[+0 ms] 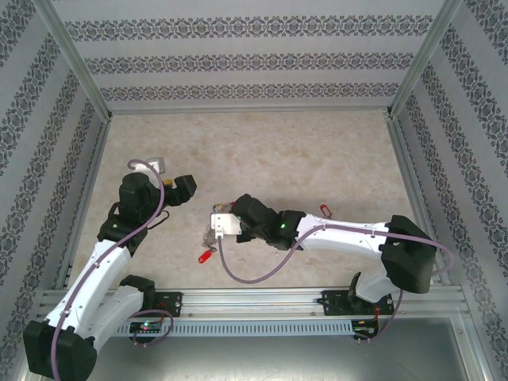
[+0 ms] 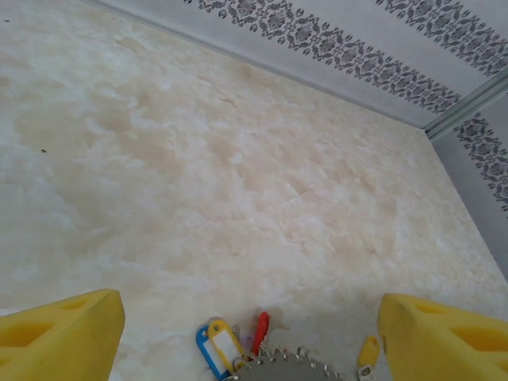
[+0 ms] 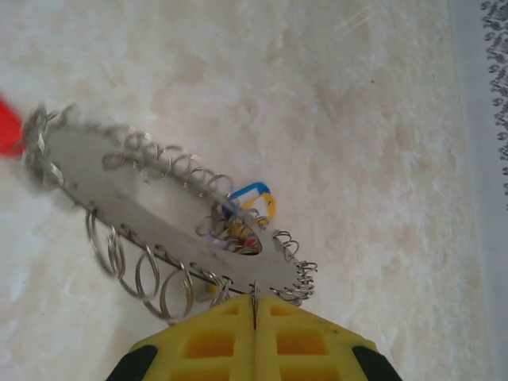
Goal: Put the keys on the keyring
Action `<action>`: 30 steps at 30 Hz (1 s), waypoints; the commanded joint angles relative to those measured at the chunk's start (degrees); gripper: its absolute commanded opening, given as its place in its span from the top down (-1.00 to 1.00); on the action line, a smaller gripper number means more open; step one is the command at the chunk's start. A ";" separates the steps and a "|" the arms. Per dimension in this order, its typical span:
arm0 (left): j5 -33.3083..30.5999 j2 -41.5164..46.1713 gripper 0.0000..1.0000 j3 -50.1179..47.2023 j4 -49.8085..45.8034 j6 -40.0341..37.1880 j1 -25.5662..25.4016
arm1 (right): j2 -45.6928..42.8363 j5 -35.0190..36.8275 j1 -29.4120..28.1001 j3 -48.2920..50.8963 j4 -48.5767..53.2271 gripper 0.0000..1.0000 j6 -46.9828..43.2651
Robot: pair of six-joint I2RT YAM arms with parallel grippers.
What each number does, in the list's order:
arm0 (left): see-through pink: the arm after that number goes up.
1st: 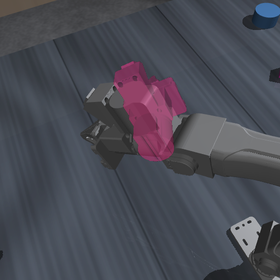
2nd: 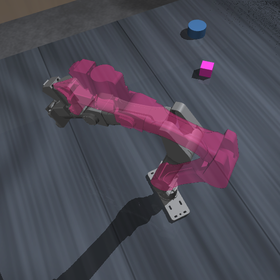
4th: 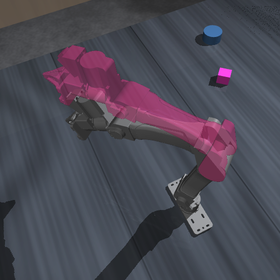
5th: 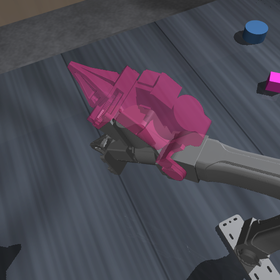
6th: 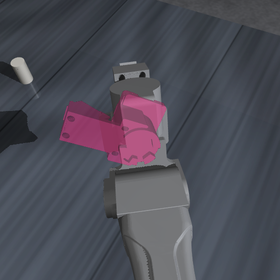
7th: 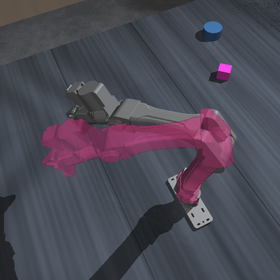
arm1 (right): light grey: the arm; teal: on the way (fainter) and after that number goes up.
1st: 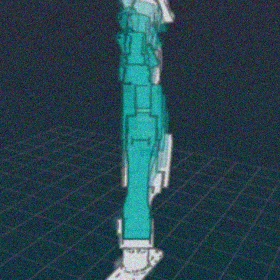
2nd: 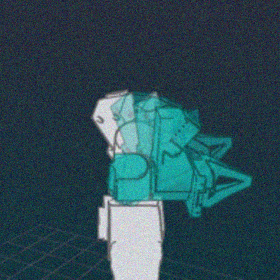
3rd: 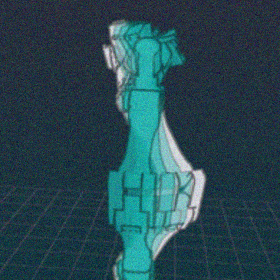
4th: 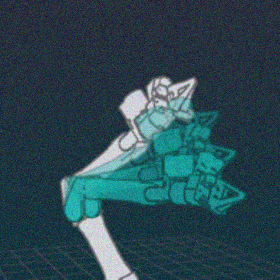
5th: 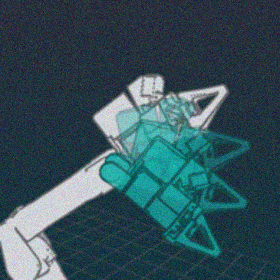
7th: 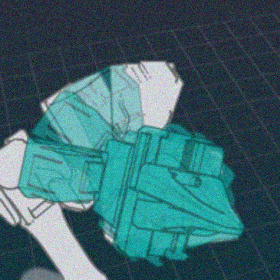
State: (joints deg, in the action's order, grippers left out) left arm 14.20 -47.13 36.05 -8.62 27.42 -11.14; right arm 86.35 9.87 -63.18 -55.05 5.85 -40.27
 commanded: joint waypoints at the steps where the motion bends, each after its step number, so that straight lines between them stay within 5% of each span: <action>1: -0.71 0.69 -0.66 -1.37 0.67 -2.12 0.17 | -2.09 -12.18 1.47 0.72 1.20 1.00 5.00; 7: 5.75 0.78 -0.65 -3.89 6.55 -4.67 0.15 | -1.66 -44.69 12.00 2.65 0.77 1.00 22.27; 11: 7.51 0.75 -0.64 -3.04 5.93 -6.32 0.15 | 4.12 -53.21 17.34 2.68 -1.12 1.00 33.39; 22: 12.59 0.63 -0.58 -2.05 6.41 -9.26 0.06 | 0.04 -51.45 21.59 7.10 -11.35 1.00 35.92; 30: 18.03 0.31 -0.52 -1.34 7.79 -15.43 0.12 | -10.95 -39.54 20.58 8.51 -7.21 1.00 20.28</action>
State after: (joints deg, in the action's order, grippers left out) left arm 28.67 -47.09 32.51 -3.57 16.71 -11.14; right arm 80.42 -33.85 -42.46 -47.05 0.84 -12.75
